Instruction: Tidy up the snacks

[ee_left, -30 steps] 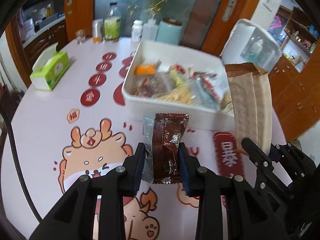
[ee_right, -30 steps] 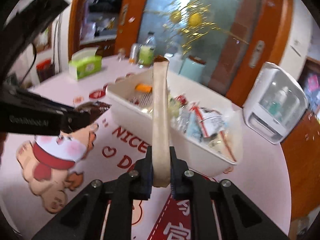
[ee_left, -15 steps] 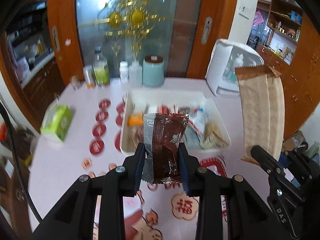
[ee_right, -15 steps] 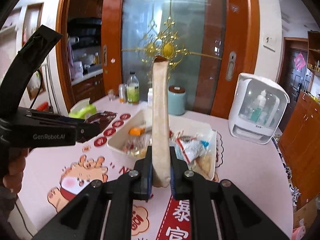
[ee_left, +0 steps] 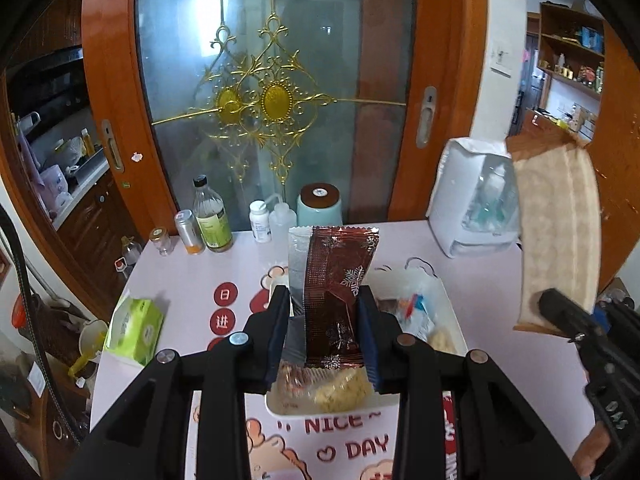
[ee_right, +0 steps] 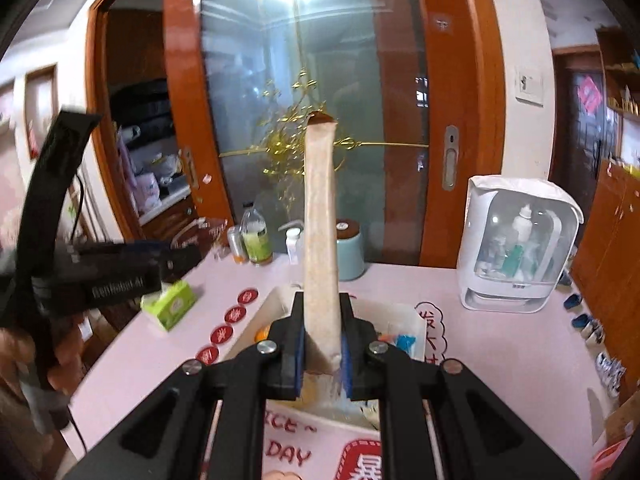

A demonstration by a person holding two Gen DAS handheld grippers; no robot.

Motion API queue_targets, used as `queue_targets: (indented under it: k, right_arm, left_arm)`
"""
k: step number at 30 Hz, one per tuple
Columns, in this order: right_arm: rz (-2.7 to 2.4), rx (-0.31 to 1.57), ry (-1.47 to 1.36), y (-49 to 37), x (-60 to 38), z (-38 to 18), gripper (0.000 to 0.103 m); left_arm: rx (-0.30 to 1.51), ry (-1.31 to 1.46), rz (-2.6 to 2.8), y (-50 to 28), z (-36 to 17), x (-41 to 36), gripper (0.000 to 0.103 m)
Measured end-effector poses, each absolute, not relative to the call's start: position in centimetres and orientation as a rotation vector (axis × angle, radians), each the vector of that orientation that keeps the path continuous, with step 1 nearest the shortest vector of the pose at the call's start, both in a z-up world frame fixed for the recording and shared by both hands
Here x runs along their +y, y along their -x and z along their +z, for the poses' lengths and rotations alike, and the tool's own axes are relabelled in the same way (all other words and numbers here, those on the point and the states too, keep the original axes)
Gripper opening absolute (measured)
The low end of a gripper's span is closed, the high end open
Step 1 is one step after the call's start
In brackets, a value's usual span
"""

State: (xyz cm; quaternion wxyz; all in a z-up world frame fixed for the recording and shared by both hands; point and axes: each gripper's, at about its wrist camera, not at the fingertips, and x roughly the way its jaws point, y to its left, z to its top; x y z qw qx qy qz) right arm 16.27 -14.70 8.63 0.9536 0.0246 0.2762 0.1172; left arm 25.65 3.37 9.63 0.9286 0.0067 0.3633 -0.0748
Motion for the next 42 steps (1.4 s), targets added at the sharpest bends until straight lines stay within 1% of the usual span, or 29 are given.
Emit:
queue_targets:
  k: [4,8,15,18,20,21,22,23,24,25,27,28,32,42]
  right_arm:
    - [0.239,0.570,-0.089,-18.7,-14.9,8.8,0.014]
    - [0.230,0.596,-0.104,-20.8,-14.6,7.6,0.014]
    - [0.208,0.686,-0.128,-24.0,-14.3,3.7,0.014]
    - [0.204,0.720,-0.135,-25.1,-14.4,2.2,0.014]
    - [0.205,0.744,-0.139,-25.7,-14.4,1.4,0.014]
    - [0.207,0.756,-0.140,-25.9,-14.4,1.0,0.015]
    - [0.201,0.768,-0.136,-26.2,-14.4,0.6,0.016]
    - [0.198,0.779,-0.125,-26.4,-14.3,0.2,0.018]
    - [0.194,0.790,-0.110,-26.6,-14.3,-0.2,0.028]
    - [0.180,0.796,-0.098,-26.6,-14.3,-0.7,0.039]
    - [0.160,0.796,-0.092,-26.4,-14.5,-1.3,0.051]
    - [0.158,0.797,-0.099,-26.2,-14.7,-1.5,0.053]
    - [0.158,0.818,-0.138,-25.9,-15.6,-2.1,0.054]
    - [0.120,0.817,-0.191,-23.9,-17.1,-0.6,0.054]
  left_arm:
    - [0.758,-0.006,-0.159,-28.0,8.6,2.9,0.032]
    - [0.771,-0.018,-0.168,-29.5,7.2,2.1,0.032]
    - [0.810,-0.038,-0.174,-32.0,4.3,1.5,0.032]
    - [0.831,-0.047,-0.173,-32.9,3.0,1.1,0.035]
    - [0.842,-0.052,-0.165,-33.4,2.3,0.8,0.040]
    - [0.846,-0.054,-0.164,-33.6,1.9,0.7,0.053]
    - [0.854,-0.058,-0.164,-33.8,1.5,0.5,0.080]
    - [0.860,-0.064,-0.161,-33.8,1.2,0.4,0.092]
    - [0.854,-0.074,-0.141,-33.9,0.9,0.3,0.096]
    - [0.849,-0.085,-0.133,-33.8,0.7,0.2,0.097]
    - [0.879,-0.095,-0.148,-34.0,0.1,0.0,0.097]
    - [0.895,-0.093,-0.151,-34.0,-0.1,0.0,0.097]
    - [0.915,-0.077,-0.152,-33.6,-0.5,0.2,0.097]
    - [0.891,-0.072,-0.128,-30.3,1.8,0.2,0.097]
